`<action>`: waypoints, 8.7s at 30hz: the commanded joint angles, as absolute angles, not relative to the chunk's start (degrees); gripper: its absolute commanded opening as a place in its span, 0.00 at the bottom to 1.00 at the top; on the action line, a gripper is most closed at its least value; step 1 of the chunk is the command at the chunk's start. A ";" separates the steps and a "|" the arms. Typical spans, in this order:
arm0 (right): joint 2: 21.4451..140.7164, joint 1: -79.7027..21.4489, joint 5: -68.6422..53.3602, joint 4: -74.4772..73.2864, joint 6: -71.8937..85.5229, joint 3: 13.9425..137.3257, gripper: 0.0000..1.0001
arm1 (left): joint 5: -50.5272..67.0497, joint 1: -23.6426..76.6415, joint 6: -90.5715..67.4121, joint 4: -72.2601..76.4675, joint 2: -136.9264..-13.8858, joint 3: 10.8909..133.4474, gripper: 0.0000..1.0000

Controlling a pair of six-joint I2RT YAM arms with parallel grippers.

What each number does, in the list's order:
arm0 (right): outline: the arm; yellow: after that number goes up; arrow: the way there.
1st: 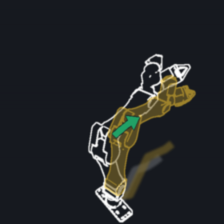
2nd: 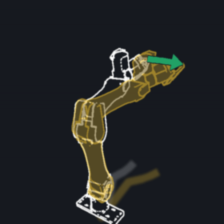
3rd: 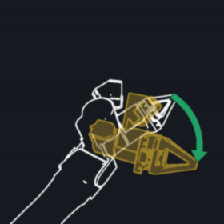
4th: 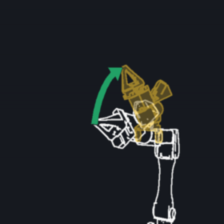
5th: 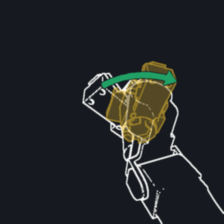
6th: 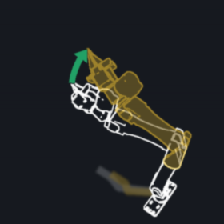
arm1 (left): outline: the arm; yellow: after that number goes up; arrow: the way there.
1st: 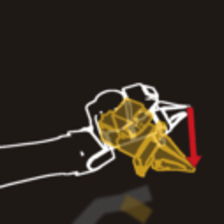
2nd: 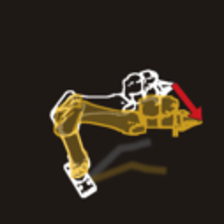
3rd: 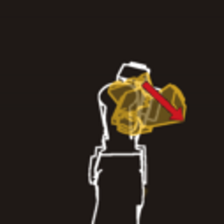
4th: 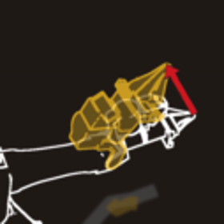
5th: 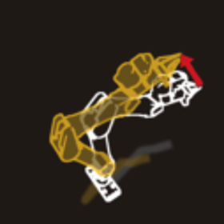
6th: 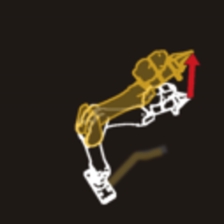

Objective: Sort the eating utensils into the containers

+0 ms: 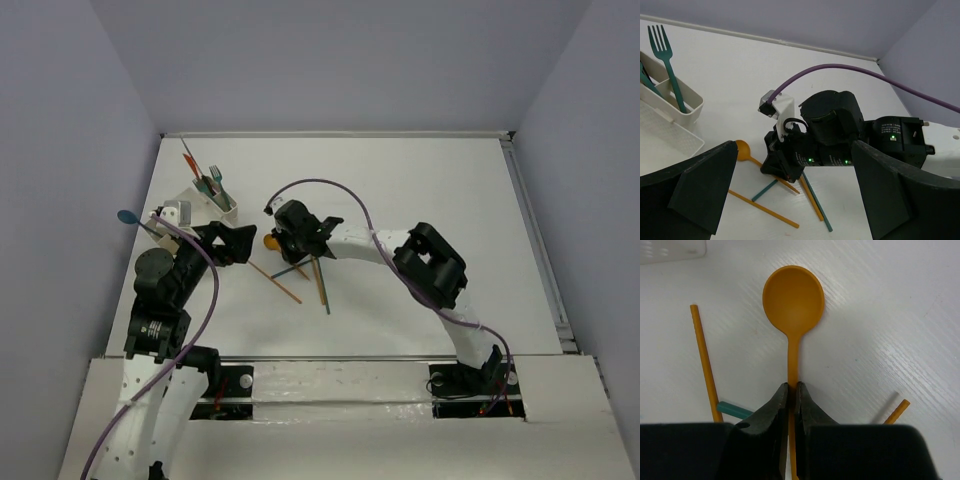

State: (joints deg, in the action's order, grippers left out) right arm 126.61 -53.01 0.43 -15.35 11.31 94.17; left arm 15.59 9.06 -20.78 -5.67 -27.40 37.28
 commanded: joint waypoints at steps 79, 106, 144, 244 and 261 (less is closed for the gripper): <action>56.25 -56.78 -1.93 6.85 18.89 40.17 1.00 | -32.95 -4.21 -14.94 -14.34 -52.73 62.84 0.00; 50.27 -56.78 -1.06 9.14 18.19 34.45 1.00 | -50.45 -6.68 6.24 12.74 -68.20 57.40 0.00; 79.52 -59.24 -0.62 1.50 18.02 49.56 0.73 | -14.61 4.31 -19.76 -2.46 -53.89 66.12 0.99; 82.28 -66.01 7.39 14.94 19.60 57.66 0.75 | 14.08 5.36 -30.60 -3.95 -37.44 39.72 0.00; 61.97 -66.01 10.63 13.89 21.01 37.18 0.96 | -21.97 -1.65 -19.69 -8.35 -44.65 51.07 0.00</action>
